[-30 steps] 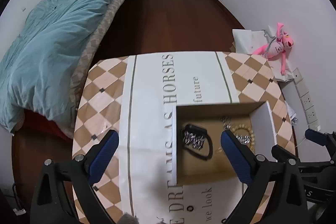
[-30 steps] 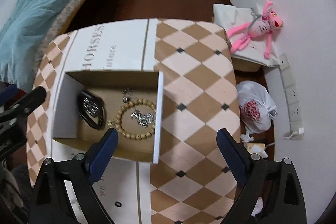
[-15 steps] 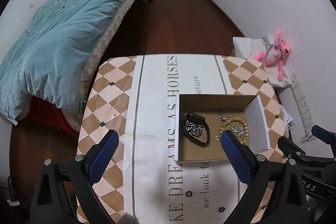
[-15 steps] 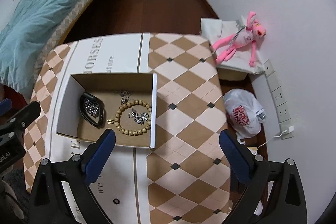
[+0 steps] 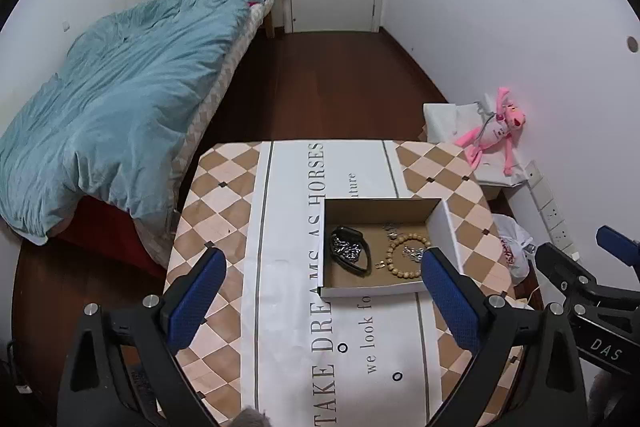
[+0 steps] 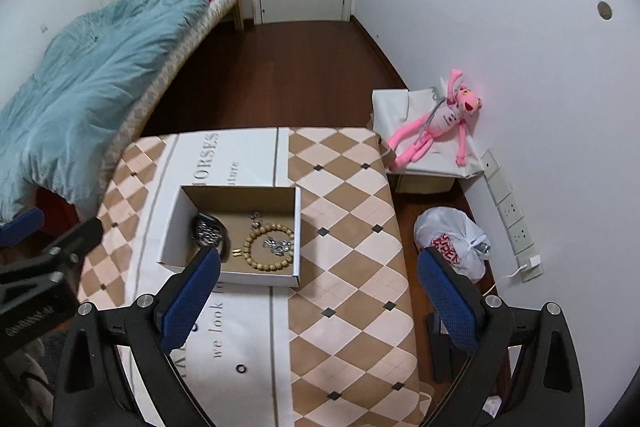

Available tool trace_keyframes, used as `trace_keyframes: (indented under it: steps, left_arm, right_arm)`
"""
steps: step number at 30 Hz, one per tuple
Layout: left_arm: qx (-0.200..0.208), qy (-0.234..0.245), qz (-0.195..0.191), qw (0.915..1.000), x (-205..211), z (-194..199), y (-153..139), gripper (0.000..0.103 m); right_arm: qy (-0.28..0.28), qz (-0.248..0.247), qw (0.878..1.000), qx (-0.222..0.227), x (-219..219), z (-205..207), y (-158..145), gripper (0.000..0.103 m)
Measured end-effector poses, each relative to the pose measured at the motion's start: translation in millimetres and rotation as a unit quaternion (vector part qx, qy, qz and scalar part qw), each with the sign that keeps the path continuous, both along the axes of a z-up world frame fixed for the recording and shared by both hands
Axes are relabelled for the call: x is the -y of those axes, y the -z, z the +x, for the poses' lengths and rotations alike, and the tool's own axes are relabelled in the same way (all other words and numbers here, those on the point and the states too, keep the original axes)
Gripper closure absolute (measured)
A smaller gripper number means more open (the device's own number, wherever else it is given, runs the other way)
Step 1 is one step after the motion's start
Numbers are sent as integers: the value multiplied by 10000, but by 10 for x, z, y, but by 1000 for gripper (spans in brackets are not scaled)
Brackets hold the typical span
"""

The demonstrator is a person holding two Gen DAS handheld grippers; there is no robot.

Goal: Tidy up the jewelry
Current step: 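Lift both open tools out of the box and back away, then grasp a small black ring with the left tool while the right tool grasps another black ring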

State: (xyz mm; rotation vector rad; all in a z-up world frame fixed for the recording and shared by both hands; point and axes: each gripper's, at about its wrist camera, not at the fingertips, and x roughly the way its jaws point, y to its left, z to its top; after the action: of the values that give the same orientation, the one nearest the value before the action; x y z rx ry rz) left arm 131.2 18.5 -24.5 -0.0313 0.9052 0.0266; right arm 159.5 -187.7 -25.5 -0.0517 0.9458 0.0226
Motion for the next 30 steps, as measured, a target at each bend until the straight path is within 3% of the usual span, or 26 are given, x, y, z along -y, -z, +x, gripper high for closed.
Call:
trace_keyframes:
  steps: [6, 11, 15, 19, 24, 30]
  left_arm:
    - [73, 33, -64, 9999, 23, -163, -94, 3]
    - [21, -31, -125, 9999, 1, -261, -41, 3]
    - [-317, -210, 206, 9991, -9, -331, 265, 3]
    - [-868, -346, 436, 9947, -85, -436, 796, 3]
    - [-1430, -448, 621, 9868, -193, -557, 1340, 3]
    - [-1873, -630, 673, 9780, -364, -662, 1763, 3]
  right_arm:
    - [32, 118, 9998, 147, 36, -188, -162, 3]
    - [96, 312, 9994, 61, 103, -318, -95, 3]
    - [7, 336, 9988, -359, 60, -422, 291, 3]
    - [-247, 516, 9938, -949, -80, -527, 936, 5]
    - [-503, 565, 9861, -1480, -295, -620, 1623, 30]
    - [-626, 494, 9842, -1581, -502, -670, 2012, 43]
